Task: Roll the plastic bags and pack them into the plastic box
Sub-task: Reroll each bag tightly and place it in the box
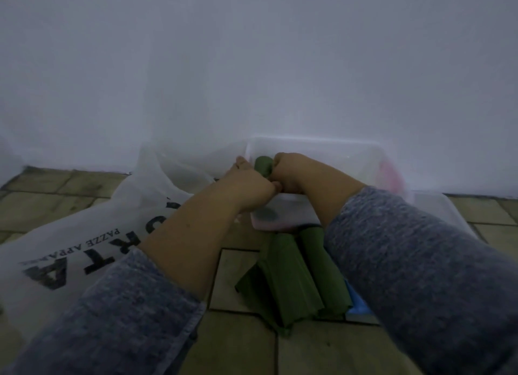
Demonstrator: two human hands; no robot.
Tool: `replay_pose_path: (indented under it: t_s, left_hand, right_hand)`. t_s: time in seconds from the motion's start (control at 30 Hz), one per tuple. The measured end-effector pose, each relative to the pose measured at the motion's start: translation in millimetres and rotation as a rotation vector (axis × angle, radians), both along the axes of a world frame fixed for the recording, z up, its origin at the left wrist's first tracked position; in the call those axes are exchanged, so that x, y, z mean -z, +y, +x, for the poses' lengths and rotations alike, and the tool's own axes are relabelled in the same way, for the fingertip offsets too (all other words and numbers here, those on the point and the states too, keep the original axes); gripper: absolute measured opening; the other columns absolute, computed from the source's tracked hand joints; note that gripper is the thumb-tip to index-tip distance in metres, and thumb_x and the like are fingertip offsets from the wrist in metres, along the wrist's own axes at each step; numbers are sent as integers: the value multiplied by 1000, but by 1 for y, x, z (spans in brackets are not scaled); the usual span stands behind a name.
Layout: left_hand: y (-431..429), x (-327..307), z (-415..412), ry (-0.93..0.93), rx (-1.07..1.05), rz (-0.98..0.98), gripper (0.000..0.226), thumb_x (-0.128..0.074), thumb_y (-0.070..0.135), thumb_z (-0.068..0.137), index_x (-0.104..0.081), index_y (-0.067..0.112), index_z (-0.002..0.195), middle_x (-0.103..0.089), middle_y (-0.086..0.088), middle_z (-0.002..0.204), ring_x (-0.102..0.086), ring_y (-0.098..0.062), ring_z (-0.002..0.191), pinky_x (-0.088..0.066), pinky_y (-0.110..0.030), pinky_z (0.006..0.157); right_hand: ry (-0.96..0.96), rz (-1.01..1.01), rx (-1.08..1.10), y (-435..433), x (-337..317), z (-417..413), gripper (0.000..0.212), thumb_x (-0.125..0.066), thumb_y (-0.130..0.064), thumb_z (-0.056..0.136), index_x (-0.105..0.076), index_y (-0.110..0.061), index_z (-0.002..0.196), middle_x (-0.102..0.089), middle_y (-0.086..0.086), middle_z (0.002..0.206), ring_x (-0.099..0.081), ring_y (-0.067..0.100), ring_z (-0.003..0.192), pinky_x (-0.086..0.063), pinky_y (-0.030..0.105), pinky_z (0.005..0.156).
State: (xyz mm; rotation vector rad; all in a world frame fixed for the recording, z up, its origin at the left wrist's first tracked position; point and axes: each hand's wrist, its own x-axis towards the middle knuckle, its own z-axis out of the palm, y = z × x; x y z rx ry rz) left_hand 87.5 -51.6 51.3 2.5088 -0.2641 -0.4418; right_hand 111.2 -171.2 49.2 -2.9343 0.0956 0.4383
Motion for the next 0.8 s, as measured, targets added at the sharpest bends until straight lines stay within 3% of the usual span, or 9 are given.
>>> replay_pose_path:
  t_s: [0.1,0.2,0.33,0.4,0.47,0.53,0.6,0.7,0.8]
  left_hand:
    - [0,-4,-3,1,5,3,100,-55,48,90,13,2,148,-13,-18,157,-31,-35,137,-32,-43,110]
    - [-2,-4,-5,-10,-27,-20,101,-57,50,88,9,4,149,-15,-19,157,-31,-36,137,-32,-46,109]
    - [8,3,-12,-75,-62,-120,93,-57,58,84,-14,7,149,-31,-17,150,-41,-35,130,-40,-47,103]
    - [22,6,-27,-144,-45,-166,92,-59,61,80,-23,8,146,-37,-14,146,-44,-31,126,-43,-48,100]
    - [39,17,-51,-154,-32,-145,87,-63,57,79,-26,11,144,-38,-13,143,-44,-30,125,-42,-48,101]
    - [58,39,-85,-126,3,81,88,-62,57,77,-25,14,144,-32,-12,146,-38,-31,130,-37,-46,104]
    - [73,62,-124,-47,116,340,94,-58,65,74,-22,15,145,-27,-10,150,-34,-29,133,-36,-42,104]
    - [82,83,-163,114,233,473,96,-58,60,73,-18,15,147,-11,-11,156,-24,-29,138,-35,-42,104]
    - [81,85,-175,105,222,498,105,-62,55,74,-5,12,151,7,-12,158,-6,-34,144,-27,-47,112]
  right_hand:
    - [-24,-6,-8,0,-6,-6,49,-48,-26,95,-40,-3,137,-40,16,142,-40,33,128,-33,36,103]
    - [-119,77,31,-5,-16,-21,37,-56,-25,92,-55,-7,124,-55,13,127,-53,27,114,-41,33,96]
    - [-505,484,210,-23,-35,-69,12,-63,-23,83,-68,-14,89,-66,2,91,-57,15,80,-43,26,69]
    - [-640,470,263,-36,-33,-105,9,-60,-22,82,-64,-15,79,-65,1,82,-57,16,76,-39,25,66]
    - [-603,334,294,-51,-16,-141,9,-59,-24,81,-59,-20,73,-63,3,81,-57,19,76,-36,24,66]
    - [-364,192,330,-61,13,-174,8,-61,-30,79,-60,-25,85,-65,5,92,-61,23,87,-41,26,70]
    - [-147,86,342,-62,41,-196,32,-58,-33,83,-56,-23,113,-62,7,114,-59,25,104,-44,29,83]
    - [-192,78,352,-52,57,-205,39,-45,-30,91,-43,-18,128,-59,14,120,-56,30,106,-46,37,91]
    - [-149,94,354,-44,55,-206,52,-48,-23,92,-30,-10,139,-60,17,122,-59,30,108,-45,35,91]
